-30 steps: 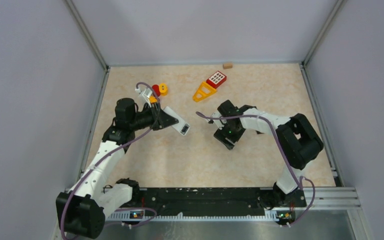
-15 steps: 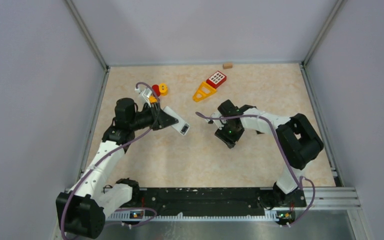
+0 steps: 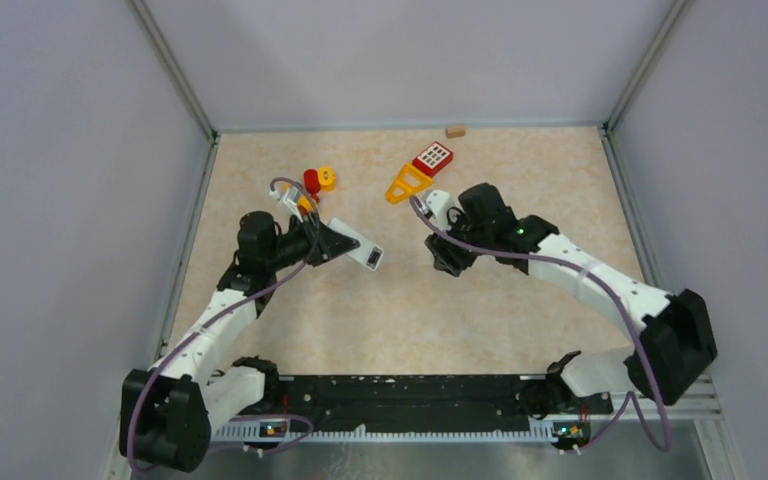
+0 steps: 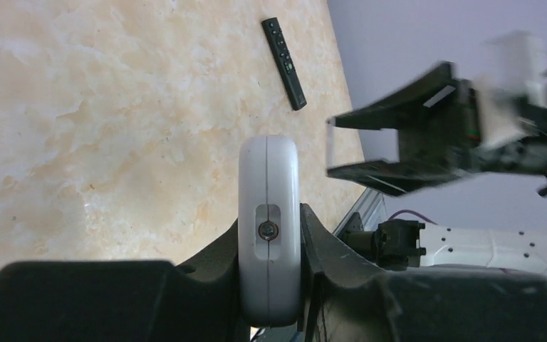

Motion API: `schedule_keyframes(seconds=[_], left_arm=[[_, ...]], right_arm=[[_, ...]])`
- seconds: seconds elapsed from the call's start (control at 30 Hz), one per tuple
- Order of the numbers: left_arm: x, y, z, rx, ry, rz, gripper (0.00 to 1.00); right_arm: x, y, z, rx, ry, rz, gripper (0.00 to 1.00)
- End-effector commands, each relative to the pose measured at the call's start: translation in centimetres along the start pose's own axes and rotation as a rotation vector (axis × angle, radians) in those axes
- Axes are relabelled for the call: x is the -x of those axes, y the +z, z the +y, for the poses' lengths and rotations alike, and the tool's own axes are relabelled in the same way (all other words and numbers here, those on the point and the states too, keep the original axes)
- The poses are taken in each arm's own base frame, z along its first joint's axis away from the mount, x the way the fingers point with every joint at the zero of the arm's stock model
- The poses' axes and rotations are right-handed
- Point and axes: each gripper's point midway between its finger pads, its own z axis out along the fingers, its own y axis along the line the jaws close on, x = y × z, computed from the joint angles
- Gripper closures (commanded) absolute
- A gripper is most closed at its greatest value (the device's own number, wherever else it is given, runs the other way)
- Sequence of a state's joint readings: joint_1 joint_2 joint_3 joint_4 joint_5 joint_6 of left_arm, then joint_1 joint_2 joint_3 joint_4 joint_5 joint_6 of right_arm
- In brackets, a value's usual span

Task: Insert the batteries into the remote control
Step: Pick up the battery cover at the center of the board.

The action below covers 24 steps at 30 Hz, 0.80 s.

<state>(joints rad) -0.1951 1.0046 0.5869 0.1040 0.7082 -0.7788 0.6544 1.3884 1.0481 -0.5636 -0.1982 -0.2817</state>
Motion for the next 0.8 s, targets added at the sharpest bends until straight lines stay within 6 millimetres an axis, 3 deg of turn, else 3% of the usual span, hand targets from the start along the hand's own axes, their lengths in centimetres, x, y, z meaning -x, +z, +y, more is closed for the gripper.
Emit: schedule_keyframes(seconds=[0.0, 0.17, 0.33, 0.5, 0.77], left_arm=[[2.8, 0.7, -2.6, -0.122, 0.031, -0.137, 1.0], [3.0, 0.5, -3.4, -0.155, 0.067, -0.189, 1.0], [2.5, 0.2, -3.9, -0.18, 0.099, -0.219, 1.0], [1.7, -0.1, -4.3, -0.209, 0.117, -0.214, 1.0], [1.3, -0.9, -5.1, -0.235, 0.166, -0.214, 1.0]], right_arm=[[6.9, -3.6, 3.5, 0.035, -0.079, -0.282, 0.54], [10.1, -5.5, 6.4, 0.037, -0.128, -0.38, 0.54], [12.2, -5.9, 8.2, 0.012, -0.16, -0.419, 0.54], [14.0, -5.5, 9.0, -0.008, -0.152, -0.443, 0.54], [14.5, -3.2, 9.0, -0.054, -0.156, -0.389, 0.54]])
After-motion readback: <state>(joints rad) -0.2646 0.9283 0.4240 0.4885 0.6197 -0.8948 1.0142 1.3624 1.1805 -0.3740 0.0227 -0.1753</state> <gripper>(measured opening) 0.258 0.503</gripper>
